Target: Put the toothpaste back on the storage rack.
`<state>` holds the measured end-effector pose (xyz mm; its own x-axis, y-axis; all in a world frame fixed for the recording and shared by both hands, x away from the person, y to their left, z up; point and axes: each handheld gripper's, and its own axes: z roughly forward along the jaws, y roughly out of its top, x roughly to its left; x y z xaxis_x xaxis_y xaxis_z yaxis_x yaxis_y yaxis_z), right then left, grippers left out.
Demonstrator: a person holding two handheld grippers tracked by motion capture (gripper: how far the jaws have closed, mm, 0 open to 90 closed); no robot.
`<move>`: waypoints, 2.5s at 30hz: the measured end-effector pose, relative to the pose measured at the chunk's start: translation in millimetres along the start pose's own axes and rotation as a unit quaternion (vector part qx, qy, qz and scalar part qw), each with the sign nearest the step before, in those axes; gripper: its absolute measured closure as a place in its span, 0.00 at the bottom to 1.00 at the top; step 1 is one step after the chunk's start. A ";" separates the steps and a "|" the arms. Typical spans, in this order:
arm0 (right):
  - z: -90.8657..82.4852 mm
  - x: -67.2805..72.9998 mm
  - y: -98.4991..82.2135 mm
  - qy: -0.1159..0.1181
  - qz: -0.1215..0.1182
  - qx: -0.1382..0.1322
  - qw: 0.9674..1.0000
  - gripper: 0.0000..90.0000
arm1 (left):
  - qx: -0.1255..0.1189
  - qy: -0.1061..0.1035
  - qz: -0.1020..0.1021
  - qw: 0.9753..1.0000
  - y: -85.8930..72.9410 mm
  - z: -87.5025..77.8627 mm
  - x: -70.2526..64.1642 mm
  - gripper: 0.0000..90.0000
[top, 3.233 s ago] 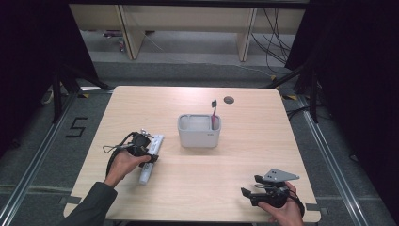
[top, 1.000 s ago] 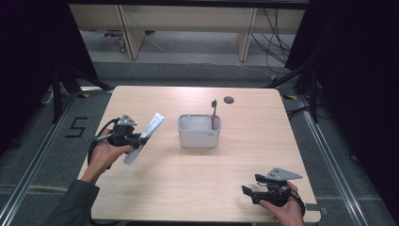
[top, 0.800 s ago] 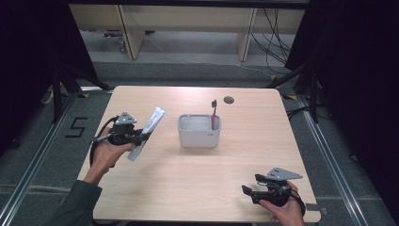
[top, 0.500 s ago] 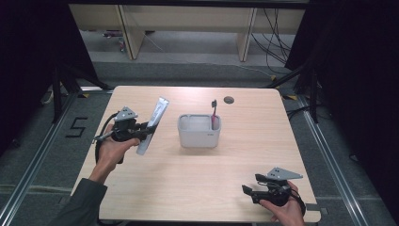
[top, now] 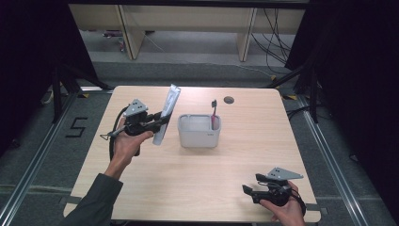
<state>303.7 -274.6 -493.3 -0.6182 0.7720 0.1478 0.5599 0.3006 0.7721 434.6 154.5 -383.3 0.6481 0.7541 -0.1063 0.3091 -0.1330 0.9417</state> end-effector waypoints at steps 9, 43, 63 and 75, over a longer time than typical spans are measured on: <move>0.0 0.0 -0.3 0.002 0.003 0.000 1.000 0.30 | -0.029 -0.016 0.000 0.999 14.2 17.4 -15.4 0.79; 1.4 -0.2 -1.0 0.014 -0.002 0.001 1.000 0.30 | -0.073 -0.008 -0.017 0.997 27.9 90.2 -35.4 0.79; 1.4 2.5 -0.9 0.021 0.011 0.007 1.000 0.30 | -0.062 0.010 -0.028 0.998 2.5 114.4 -33.9 0.79; 2.1 4.1 -1.0 0.021 0.012 0.009 1.000 0.30 | -0.036 0.016 -0.012 0.999 -13.5 119.0 -37.0 0.78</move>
<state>301.8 -270.7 -494.8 -0.6265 0.7555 0.1918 0.5849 0.2930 0.7564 489.2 51.9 -430.1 0.6184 0.7768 -0.1192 0.2716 -0.0689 0.9599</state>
